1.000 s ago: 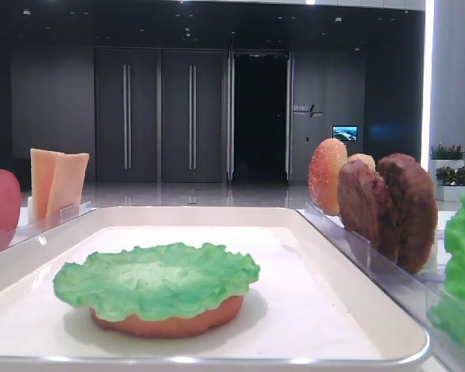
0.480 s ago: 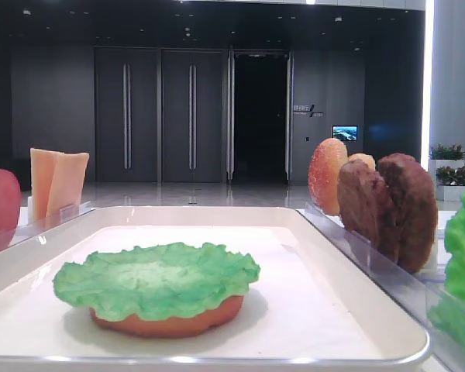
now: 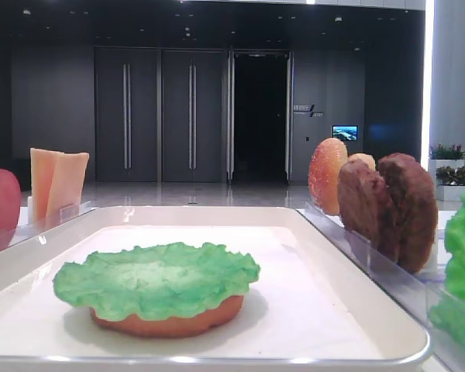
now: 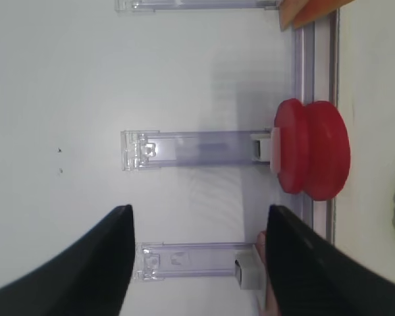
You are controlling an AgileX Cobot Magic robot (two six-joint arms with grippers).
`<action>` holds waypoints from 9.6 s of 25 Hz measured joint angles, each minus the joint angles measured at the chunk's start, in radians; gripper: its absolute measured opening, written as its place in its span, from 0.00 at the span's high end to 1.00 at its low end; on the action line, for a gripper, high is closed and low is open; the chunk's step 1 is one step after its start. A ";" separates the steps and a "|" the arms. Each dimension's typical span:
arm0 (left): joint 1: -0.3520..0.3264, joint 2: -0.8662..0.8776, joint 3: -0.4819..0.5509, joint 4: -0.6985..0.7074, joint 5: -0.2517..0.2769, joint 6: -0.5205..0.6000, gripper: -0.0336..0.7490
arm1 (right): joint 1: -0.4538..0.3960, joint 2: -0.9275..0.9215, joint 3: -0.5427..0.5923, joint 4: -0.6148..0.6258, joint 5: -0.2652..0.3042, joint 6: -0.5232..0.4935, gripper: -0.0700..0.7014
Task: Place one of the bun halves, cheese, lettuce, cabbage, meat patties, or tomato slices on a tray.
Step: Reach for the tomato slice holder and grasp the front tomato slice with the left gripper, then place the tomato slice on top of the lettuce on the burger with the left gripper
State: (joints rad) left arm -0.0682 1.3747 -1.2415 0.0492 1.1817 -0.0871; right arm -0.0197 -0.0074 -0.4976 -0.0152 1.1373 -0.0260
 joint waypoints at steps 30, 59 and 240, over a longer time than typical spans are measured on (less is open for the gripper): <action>-0.109 0.231 -0.005 0.008 -0.065 -0.092 0.35 | 0.000 0.000 0.000 0.000 0.000 0.000 0.31; -0.356 0.402 -0.081 0.007 -0.113 -0.283 0.35 | 0.000 0.000 0.000 0.000 0.000 0.000 0.31; -0.505 0.346 0.269 -0.746 -0.472 0.171 0.37 | 0.000 0.000 0.000 0.001 0.000 0.000 0.31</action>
State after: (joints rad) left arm -0.5731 1.7208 -0.9720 -0.6969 0.7094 0.0837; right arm -0.0197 -0.0074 -0.4976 -0.0145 1.1373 -0.0260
